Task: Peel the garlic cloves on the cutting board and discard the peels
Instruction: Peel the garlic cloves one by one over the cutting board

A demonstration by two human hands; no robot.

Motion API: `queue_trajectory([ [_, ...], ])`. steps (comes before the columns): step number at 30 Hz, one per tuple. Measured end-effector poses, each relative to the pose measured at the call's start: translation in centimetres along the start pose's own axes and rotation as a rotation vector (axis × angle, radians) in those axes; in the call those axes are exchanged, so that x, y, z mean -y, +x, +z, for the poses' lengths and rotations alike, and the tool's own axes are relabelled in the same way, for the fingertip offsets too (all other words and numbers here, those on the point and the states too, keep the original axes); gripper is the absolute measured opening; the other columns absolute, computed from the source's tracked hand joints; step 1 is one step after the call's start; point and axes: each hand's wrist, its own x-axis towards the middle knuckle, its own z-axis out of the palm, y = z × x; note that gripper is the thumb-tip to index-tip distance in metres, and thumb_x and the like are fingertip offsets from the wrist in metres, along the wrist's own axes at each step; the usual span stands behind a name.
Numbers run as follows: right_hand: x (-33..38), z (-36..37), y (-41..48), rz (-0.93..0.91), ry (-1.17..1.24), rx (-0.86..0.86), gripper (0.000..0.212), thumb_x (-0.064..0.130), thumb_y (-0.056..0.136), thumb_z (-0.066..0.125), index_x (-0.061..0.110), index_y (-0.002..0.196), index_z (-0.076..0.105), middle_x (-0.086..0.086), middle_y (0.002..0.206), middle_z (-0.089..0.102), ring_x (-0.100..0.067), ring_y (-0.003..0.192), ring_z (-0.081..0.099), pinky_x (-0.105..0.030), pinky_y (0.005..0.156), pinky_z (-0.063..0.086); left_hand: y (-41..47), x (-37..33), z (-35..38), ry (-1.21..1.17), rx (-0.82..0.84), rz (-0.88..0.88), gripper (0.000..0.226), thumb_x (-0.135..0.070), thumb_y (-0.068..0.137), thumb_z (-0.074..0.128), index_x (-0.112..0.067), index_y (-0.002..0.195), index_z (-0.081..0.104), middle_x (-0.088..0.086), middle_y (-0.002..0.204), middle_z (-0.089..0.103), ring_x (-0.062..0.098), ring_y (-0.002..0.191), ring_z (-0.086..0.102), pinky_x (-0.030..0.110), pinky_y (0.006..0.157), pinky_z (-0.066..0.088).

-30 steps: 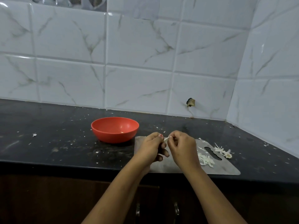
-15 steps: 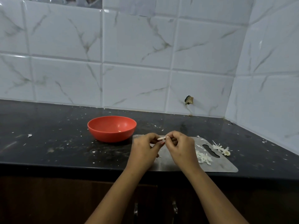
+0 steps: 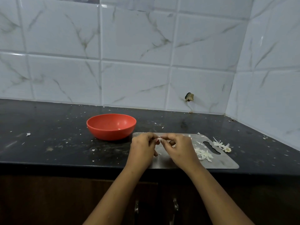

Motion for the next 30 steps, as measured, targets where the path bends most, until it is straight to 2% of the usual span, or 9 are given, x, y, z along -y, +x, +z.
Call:
queue_trajectory([
  [5,-0.3,-0.3,0.1,0.0,-0.139,-0.011,0.015,0.019,0.09,0.062,0.023,0.096,0.075,0.008,0.08,0.072,-0.008,0.065,0.063,-0.028,0.065,0.051,0.1,0.1,-0.2,0.016,-0.002,-0.022,0.009,-0.011,0.09,0.064,-0.013,0.083,0.07,-0.001,0.073,0.068,0.006,0.047,0.062,0.012,0.053,0.046],
  [10,-0.6,-0.5,0.1,-0.012,-0.168,0.001,0.011,0.02,0.086,0.061,0.023,0.085,0.072,0.011,0.071,0.066,-0.006,0.058,0.056,-0.015,0.051,0.037,0.0,-0.1,-0.4,-0.016,0.078,-0.049,0.012,-0.011,0.09,0.063,-0.011,0.08,0.069,-0.007,0.072,0.067,0.005,0.045,0.061,0.017,0.055,0.05],
  [13,-0.6,-0.5,0.1,0.002,-0.102,-0.012,0.01,0.017,0.085,0.063,0.02,0.082,0.072,0.008,0.065,0.065,-0.01,0.057,0.056,-0.019,0.051,0.04,0.1,-0.8,-1.1,-0.209,0.202,-0.121,0.018,-0.008,0.095,0.055,0.0,0.087,0.068,-0.005,0.072,0.067,0.007,0.048,0.057,0.021,0.052,0.047],
  [16,-0.4,-0.6,0.0,0.008,-0.016,-0.036,0.011,0.012,0.084,0.065,0.019,0.08,0.073,0.009,0.059,0.062,-0.014,0.056,0.058,-0.017,0.051,0.041,0.0,-1.5,-2.0,-0.383,0.335,-0.175,0.022,-0.004,0.099,0.045,0.005,0.089,0.062,0.006,0.072,0.062,-0.002,0.046,0.052,0.011,0.045,0.037],
  [20,-0.2,-0.6,0.0,0.022,0.042,-0.018,0.015,0.011,0.084,0.065,0.022,0.076,0.071,0.003,0.056,0.063,-0.019,0.052,0.063,-0.025,0.052,0.047,0.2,-1.1,-2.4,-0.365,0.432,-0.184,0.029,-0.009,0.101,0.042,-0.007,0.078,0.059,0.001,0.066,0.056,0.0,0.049,0.044,0.01,0.049,0.036],
  [24,-0.3,-0.8,0.1,0.079,0.056,-0.061,0.014,0.009,0.086,0.064,0.017,0.077,0.069,0.008,0.059,0.062,-0.01,0.048,0.063,-0.013,0.048,0.043,0.4,-0.7,-3.1,-0.394,0.479,-0.222,0.033,-0.015,0.101,0.041,-0.015,0.072,0.057,-0.006,0.059,0.053,0.004,0.05,0.042,0.016,0.049,0.028],
  [27,-0.5,-1.0,0.2,0.12,0.104,-0.085,0.011,0.009,0.088,0.065,0.014,0.08,0.07,0.004,0.063,0.065,-0.005,0.045,0.061,-0.012,0.048,0.045,0.5,-0.8,-3.4,-0.413,0.469,-0.267,0.034,-0.017,0.102,0.041,-0.015,0.072,0.056,-0.005,0.059,0.054,0.005,0.049,0.043,0.019,0.049,0.026],
  [30,-0.5,-0.8,0.1,0.157,0.121,-0.07,0.008,0.009,0.088,0.066,0.01,0.086,0.073,-0.002,0.064,0.068,-0.006,0.048,0.062,-0.015,0.05,0.047,0.3,-1.2,-3.1,-0.383,0.454,-0.281,0.031,-0.017,0.101,0.043,-0.011,0.076,0.061,-0.002,0.062,0.06,0.004,0.046,0.044,0.012,0.044,0.032],
])
